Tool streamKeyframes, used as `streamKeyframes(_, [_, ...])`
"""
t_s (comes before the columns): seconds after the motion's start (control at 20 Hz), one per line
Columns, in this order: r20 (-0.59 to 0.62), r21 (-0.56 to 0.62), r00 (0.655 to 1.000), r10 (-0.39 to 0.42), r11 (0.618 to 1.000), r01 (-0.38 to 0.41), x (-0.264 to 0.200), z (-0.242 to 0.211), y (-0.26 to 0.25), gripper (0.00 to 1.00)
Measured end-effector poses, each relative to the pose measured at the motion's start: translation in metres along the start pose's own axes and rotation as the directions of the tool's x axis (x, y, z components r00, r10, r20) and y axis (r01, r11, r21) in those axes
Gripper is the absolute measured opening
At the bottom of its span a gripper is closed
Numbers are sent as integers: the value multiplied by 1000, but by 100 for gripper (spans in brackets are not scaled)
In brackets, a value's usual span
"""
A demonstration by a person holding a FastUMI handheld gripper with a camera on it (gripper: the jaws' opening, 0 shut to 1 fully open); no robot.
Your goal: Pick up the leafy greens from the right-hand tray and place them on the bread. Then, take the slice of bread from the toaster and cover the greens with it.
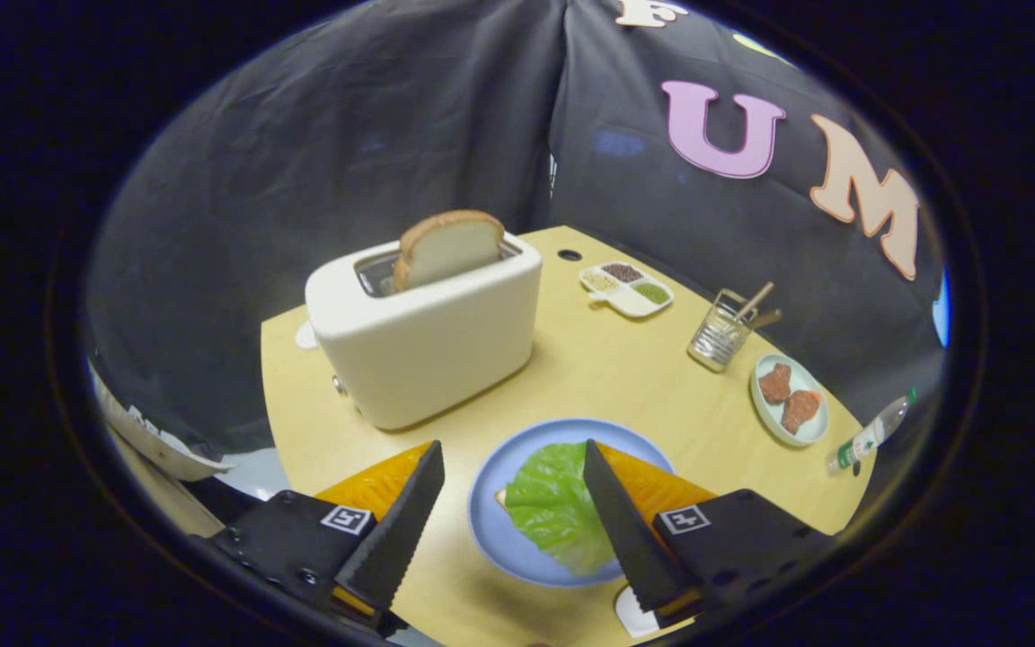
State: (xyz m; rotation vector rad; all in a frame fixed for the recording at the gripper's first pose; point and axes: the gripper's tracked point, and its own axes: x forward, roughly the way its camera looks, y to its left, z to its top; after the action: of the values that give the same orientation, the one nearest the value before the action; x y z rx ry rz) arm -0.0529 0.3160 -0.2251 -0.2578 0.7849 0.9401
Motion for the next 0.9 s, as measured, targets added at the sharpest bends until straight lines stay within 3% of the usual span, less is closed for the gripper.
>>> streamKeyframes(0.5, [39, 60, 998, 55, 997, -57, 10, 101, 38, 100])
streamKeyframes(0.9, [5, 152, 999, 54, 987, -54, 50, 132, 38, 99])
